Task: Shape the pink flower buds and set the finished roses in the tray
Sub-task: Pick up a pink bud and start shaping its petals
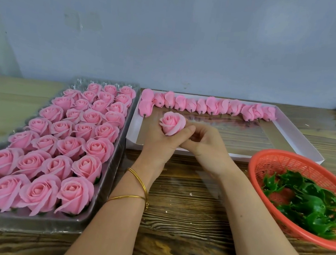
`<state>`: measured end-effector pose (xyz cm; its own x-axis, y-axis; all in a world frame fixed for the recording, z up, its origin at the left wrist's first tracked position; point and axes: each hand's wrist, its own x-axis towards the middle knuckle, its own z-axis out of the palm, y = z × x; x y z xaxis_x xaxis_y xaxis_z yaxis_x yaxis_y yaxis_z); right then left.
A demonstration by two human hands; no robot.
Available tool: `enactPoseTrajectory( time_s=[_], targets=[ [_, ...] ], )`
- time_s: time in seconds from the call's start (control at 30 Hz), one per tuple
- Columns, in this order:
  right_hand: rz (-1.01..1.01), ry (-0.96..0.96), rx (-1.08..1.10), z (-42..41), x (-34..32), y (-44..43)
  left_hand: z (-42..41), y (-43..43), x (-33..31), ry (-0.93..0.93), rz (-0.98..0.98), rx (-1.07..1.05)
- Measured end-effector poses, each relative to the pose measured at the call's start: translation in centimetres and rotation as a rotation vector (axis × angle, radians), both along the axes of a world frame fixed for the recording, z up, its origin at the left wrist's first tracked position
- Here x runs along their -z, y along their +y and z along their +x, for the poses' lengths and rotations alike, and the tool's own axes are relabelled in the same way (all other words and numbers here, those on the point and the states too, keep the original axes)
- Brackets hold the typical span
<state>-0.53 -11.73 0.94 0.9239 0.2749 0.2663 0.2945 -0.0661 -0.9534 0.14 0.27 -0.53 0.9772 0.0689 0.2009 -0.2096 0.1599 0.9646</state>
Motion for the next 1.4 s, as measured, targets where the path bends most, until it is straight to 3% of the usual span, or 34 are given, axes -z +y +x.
enactPoseTrajectory(
  time_s=[0.43,0.57,0.7,0.9,1.4],
  targets=[
    [-0.016,0.055,-0.037,-0.5,-0.3,0.0,0.0,-0.1,0.2,-0.076,0.064,-0.062],
    [-0.018,0.085,0.097,-0.5,-0.5,0.2,0.1,-0.1,0.3,-0.174,0.144,-0.163],
    [0.118,0.087,0.252,-0.2,-0.4,0.6,0.1,-0.5,0.5,-0.245,0.306,-0.318],
    [0.096,-0.025,0.308,-0.5,-0.4,1.6,-1.0,-1.4,0.4,-0.267,0.341,-0.267],
    [-0.005,-0.021,0.342,-0.2,0.2,1.8,-0.6,-1.5,1.1,-0.281,0.376,-0.289]
  ],
)
